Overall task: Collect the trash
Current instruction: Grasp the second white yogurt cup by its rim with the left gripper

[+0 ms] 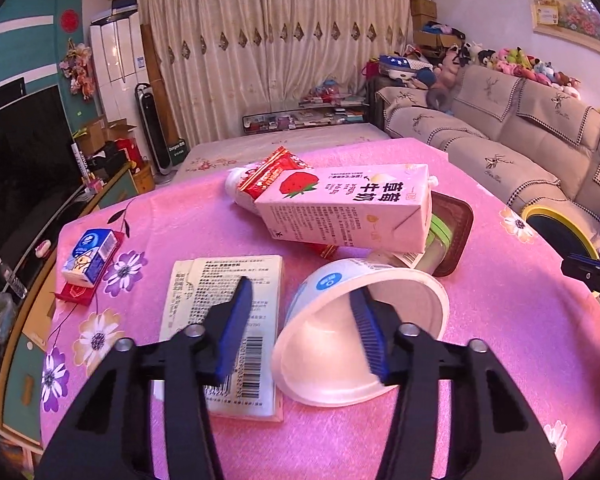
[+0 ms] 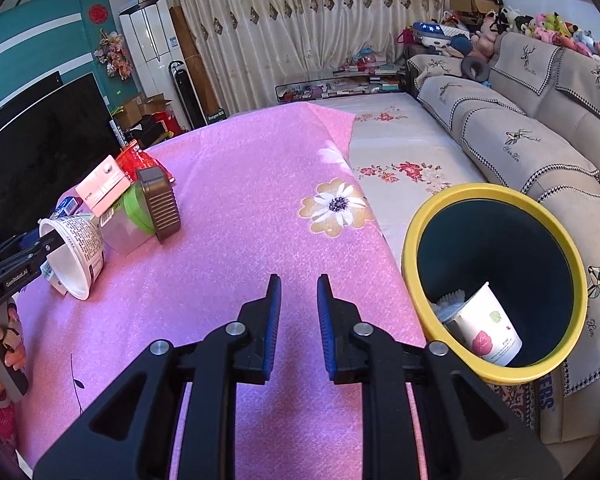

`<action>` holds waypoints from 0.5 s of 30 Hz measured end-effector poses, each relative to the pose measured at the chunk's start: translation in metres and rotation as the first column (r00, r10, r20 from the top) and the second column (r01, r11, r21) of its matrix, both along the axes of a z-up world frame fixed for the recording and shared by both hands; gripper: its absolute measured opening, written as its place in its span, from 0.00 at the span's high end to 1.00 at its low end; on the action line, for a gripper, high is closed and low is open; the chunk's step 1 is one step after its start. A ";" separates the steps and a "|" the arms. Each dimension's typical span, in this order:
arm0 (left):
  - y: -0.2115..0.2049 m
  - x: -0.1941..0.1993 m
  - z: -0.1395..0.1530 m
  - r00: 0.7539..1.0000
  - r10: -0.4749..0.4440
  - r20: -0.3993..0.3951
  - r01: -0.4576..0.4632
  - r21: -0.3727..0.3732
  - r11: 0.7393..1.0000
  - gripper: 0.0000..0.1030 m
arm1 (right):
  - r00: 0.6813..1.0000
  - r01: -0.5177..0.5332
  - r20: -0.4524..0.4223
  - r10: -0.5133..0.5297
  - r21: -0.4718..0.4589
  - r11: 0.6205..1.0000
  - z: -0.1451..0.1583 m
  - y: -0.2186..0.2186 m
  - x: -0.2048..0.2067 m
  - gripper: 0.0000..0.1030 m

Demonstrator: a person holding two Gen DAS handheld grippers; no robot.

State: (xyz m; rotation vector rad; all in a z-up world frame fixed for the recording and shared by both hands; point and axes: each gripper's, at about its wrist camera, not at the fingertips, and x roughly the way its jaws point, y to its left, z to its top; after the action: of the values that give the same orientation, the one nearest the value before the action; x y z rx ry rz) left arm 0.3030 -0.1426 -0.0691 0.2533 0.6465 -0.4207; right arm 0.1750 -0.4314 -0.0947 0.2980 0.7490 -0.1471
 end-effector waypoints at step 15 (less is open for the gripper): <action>-0.010 -0.028 0.012 0.999 -0.048 0.002 0.048 0.016 0.999 0.94 | 1.000 0.009 -0.010 -0.009 0.031 0.999 -0.002 -0.004 0.000 0.83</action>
State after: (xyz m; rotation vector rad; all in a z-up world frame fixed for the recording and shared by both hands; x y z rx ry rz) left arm 0.2750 -0.1523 -0.0569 0.2849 0.6425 -0.4611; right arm 0.1749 -0.4359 -0.0969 0.3299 0.7606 -0.1459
